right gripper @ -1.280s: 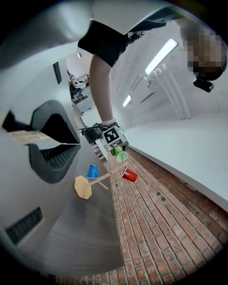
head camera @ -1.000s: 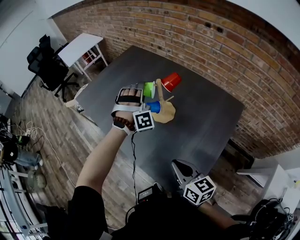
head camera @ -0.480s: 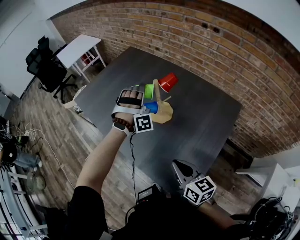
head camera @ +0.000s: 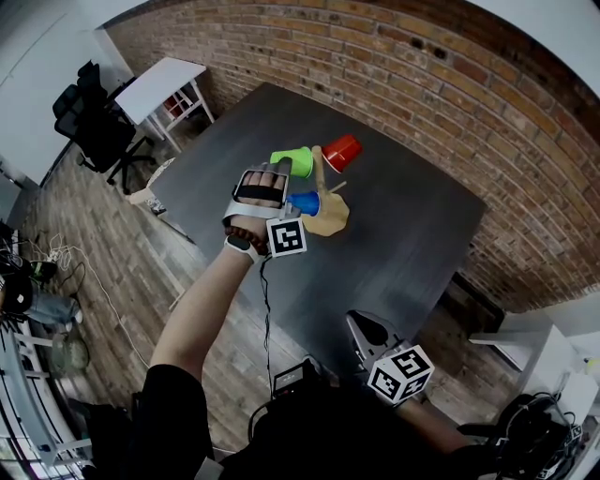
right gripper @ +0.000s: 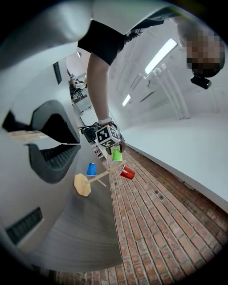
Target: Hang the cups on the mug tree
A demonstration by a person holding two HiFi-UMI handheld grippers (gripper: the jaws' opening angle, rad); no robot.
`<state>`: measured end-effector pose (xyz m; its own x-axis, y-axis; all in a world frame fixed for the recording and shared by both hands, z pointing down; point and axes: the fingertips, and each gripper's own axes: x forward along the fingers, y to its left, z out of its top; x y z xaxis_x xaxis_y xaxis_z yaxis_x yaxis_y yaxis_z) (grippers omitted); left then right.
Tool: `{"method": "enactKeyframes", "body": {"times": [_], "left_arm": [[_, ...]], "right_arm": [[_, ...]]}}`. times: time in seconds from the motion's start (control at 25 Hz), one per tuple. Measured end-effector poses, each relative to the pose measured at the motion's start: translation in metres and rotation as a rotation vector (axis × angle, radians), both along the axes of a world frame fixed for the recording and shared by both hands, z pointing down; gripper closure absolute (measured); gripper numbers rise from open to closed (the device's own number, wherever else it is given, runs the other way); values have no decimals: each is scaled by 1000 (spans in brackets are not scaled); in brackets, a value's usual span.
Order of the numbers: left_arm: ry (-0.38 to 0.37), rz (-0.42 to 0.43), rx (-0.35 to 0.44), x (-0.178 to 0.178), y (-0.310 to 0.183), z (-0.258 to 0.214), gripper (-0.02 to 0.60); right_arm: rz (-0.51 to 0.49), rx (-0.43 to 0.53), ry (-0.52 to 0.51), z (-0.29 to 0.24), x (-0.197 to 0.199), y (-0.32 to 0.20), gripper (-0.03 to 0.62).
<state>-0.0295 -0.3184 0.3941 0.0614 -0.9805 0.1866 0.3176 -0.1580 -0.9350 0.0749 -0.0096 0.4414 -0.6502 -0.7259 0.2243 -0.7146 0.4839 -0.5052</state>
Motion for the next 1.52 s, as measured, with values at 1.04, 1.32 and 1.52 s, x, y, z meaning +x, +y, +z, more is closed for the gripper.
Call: {"method": "enactKeyframes", "body": {"times": [1.04,1.32,1.52], "left_arm": [[1687,88,-642,-31,244,-16,534],[2007,-113,-572,-67,274,-1,561],[2090,-110,-648,-53,292,-1,561]], "right_arm": [[70,33,40,-18,23,-6,563],[91,91,78,-41,19,-8,563],[31,149,98,-56,-7,-1,563]]}}
